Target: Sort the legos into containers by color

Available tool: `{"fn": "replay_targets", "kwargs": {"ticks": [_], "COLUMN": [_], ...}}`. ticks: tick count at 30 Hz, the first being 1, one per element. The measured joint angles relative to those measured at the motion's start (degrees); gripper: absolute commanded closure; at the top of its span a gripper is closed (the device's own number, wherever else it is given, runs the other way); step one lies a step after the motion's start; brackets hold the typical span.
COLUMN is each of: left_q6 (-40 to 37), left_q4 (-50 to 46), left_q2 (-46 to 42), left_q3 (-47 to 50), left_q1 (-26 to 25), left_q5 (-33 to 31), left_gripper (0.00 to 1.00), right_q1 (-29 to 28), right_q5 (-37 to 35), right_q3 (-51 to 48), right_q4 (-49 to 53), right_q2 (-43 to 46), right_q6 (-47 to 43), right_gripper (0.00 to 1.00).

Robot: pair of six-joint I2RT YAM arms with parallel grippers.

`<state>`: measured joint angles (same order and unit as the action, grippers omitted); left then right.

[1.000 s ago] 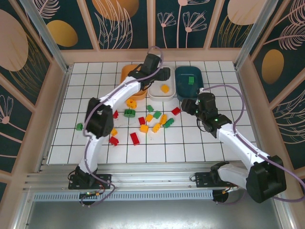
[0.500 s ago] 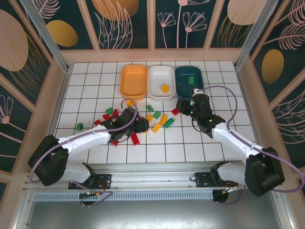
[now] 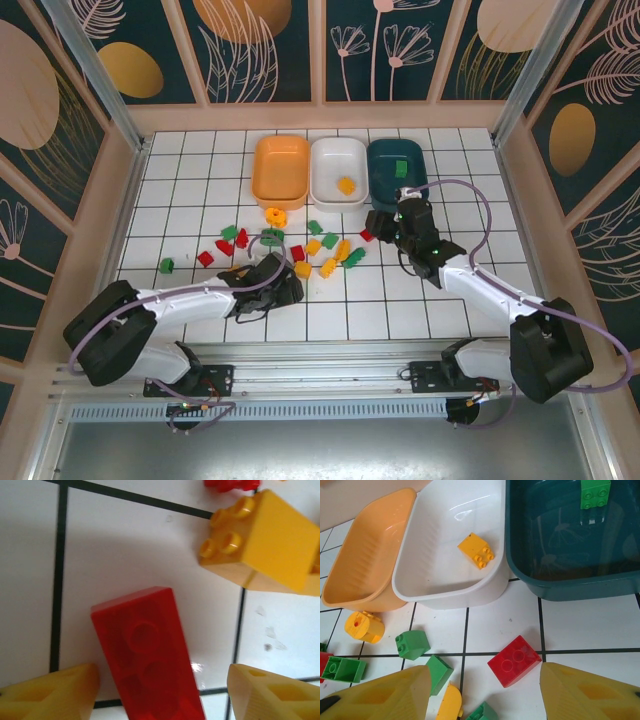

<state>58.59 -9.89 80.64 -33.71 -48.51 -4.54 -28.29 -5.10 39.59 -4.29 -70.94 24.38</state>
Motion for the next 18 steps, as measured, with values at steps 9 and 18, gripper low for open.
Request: {"fn": "replay_targets", "kwargs": {"ticks": [9, 18], "left_q6": [-2.45, -7.1], "left_q4": [-5.92, -9.29], "left_q2": [3.43, 3.34], "left_q3": [-3.74, -7.96], "left_q1": [-0.72, -0.59], "left_q5": [-3.89, -7.76], "left_gripper": [0.67, 0.74], "right_q1": [-0.07, -0.11], "right_q5": [-0.81, -2.47], "right_q3": [0.0, 0.0], "right_q4": [0.07, 0.24], "right_q2": [0.0, 1.4], "right_q6": [-0.02, -0.11], "right_gripper": [0.4, 0.4]}}
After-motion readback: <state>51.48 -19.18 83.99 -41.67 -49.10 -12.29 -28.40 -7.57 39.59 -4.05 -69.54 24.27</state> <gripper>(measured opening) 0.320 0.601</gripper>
